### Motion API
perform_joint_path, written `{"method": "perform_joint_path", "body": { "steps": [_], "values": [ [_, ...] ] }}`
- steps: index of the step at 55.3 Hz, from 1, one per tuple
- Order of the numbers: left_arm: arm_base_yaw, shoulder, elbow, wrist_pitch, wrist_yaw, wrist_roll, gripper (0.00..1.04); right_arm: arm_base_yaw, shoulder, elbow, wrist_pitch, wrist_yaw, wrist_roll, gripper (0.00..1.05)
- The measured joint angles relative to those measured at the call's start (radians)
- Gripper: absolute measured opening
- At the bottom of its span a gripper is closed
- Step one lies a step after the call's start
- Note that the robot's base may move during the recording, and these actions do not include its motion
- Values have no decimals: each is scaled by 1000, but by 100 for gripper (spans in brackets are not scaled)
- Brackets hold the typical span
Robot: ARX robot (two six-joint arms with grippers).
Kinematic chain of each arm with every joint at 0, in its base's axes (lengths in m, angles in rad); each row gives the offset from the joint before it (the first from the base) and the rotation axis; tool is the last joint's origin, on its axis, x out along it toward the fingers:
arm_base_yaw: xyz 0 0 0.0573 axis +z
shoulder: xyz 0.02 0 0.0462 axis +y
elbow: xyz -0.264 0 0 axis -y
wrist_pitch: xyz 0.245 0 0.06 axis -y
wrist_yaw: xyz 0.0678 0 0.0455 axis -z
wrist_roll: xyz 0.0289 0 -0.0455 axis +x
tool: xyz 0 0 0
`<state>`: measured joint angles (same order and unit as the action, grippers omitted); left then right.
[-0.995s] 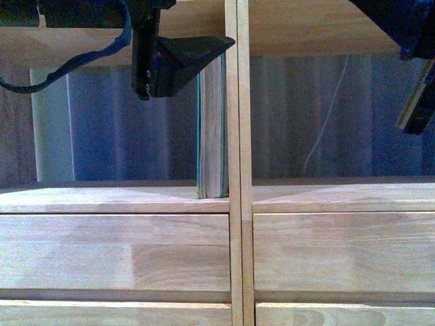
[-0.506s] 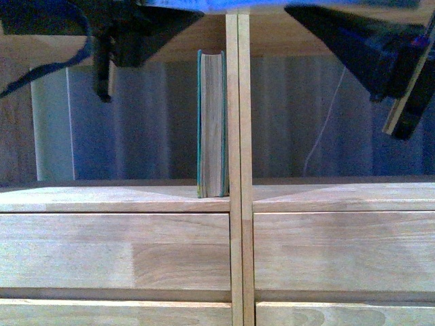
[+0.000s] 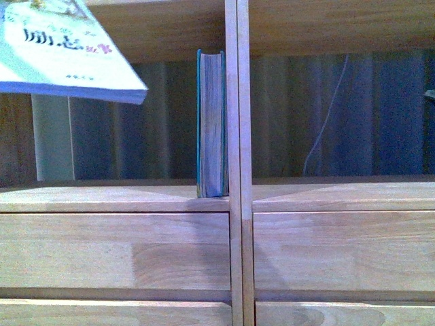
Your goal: Organize books on shelf
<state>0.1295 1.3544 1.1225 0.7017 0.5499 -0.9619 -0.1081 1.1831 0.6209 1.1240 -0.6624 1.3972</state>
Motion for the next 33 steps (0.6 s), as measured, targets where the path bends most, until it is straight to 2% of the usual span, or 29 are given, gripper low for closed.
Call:
{"method": "perform_joint_path", "body": {
  "steps": [6, 15, 22, 29, 33],
  "values": [
    [36, 37, 35, -87, -49, 124, 7, -58, -55, -45, 6, -51, 3, 98],
    [4, 131, 138, -268, -239, 431, 7, -122, -185, -152, -35, -112, -12, 98],
    [-74, 223, 214, -281, -386, 766, 7, -120, -407, -274, -212, -148, -133, 98],
    [-138, 297, 267, -259, -451, 963, 7, -87, -674, -371, -455, -153, -298, 98],
    [-174, 341, 299, -235, -475, 1053, 7, -39, -835, -417, -607, -114, -404, 98]
  ]
}}
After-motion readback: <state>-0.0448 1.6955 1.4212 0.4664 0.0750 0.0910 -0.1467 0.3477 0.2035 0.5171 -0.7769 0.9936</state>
